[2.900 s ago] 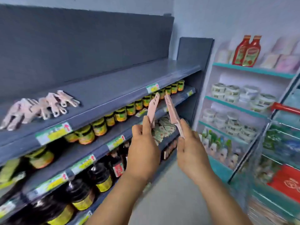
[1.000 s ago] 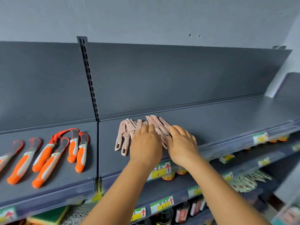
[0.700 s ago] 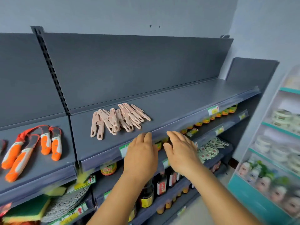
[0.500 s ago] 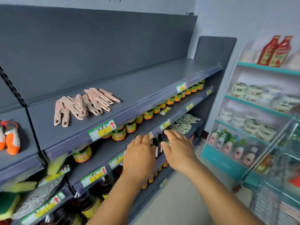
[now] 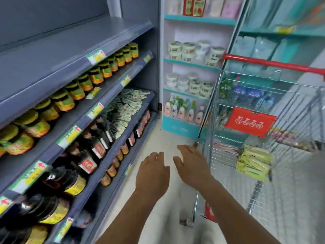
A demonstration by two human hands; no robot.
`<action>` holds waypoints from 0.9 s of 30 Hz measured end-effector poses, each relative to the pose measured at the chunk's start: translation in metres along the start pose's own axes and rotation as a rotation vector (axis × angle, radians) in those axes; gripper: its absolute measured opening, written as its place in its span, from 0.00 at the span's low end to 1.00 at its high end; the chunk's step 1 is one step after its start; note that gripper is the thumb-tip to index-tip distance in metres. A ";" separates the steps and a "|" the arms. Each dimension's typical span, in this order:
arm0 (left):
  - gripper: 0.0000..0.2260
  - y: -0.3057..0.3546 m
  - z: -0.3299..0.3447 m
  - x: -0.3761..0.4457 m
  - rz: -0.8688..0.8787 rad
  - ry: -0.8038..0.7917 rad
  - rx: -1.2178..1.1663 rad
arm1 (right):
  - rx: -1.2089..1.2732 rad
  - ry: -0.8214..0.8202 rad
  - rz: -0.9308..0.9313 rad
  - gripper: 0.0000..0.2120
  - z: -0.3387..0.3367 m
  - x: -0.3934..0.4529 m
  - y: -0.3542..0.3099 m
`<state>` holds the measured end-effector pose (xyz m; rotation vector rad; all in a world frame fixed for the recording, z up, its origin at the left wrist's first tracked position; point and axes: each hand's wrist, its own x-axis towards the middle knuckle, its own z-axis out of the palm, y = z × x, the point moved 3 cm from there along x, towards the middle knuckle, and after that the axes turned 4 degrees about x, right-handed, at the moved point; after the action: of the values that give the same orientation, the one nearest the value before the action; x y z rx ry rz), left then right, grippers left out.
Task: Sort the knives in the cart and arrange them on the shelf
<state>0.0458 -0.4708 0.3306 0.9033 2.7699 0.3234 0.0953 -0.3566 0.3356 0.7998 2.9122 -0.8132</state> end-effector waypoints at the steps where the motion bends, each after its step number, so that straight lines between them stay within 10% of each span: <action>1: 0.24 0.015 0.011 0.005 0.022 -0.018 -0.003 | 0.003 0.000 0.031 0.22 -0.002 0.000 0.020; 15: 0.21 0.223 0.132 0.123 0.112 -0.204 -0.088 | 0.086 -0.125 0.232 0.22 -0.041 0.066 0.278; 27: 0.27 0.258 0.284 0.242 0.038 -0.388 -0.042 | 0.089 -0.178 0.351 0.25 0.017 0.177 0.433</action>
<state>0.0721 -0.0820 0.0983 0.9001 2.3852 0.1876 0.1474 0.0365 0.0874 1.1376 2.4956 -0.9257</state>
